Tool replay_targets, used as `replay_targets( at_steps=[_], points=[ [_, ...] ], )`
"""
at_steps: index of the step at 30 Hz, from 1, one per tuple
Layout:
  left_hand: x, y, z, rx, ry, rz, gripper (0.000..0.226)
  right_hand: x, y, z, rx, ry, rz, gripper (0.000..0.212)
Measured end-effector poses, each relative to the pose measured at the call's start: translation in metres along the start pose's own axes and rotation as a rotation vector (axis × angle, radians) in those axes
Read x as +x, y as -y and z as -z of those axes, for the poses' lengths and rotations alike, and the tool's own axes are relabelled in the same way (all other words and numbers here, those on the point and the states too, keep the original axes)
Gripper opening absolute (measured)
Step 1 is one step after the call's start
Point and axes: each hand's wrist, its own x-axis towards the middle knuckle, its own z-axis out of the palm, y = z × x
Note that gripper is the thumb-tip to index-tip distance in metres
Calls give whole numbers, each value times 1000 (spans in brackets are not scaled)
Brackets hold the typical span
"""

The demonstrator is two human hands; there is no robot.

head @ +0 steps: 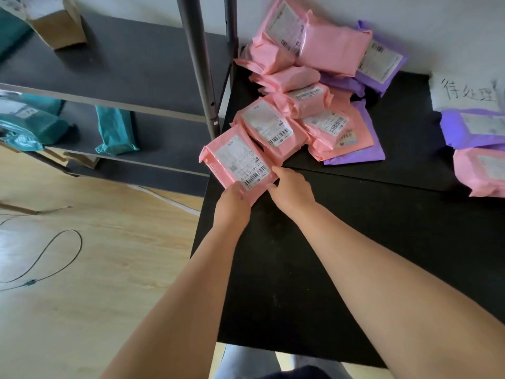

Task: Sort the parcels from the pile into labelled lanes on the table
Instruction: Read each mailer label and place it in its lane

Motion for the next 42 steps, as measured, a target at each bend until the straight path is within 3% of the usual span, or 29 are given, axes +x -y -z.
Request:
replay_targets(
  at_steps=[7, 16, 20, 29, 34, 42],
  points=[
    [-3, 14, -4, 26, 30, -5, 42, 5, 4, -16, 30, -83, -91, 10],
    [-25, 16, -7, 90, 103, -3, 40, -13, -5, -8, 97, -162, -198, 13],
    [-41, -2, 1, -52, -17, 4, 40, -30, -17, 7, 165, -212, -163, 14],
    [-106, -77, 11, 122, -436, -549, 36, -104, -69, 82, 162, -485, 19, 18],
    [-131, -116, -10, 259, -391, -818, 41, -134, -95, 127, 42, -590, 137, 17],
    [-150, -142, -39, 313, -478, -961, 14, -162, -126, 156, 27, -796, 206, 16]
  ],
)
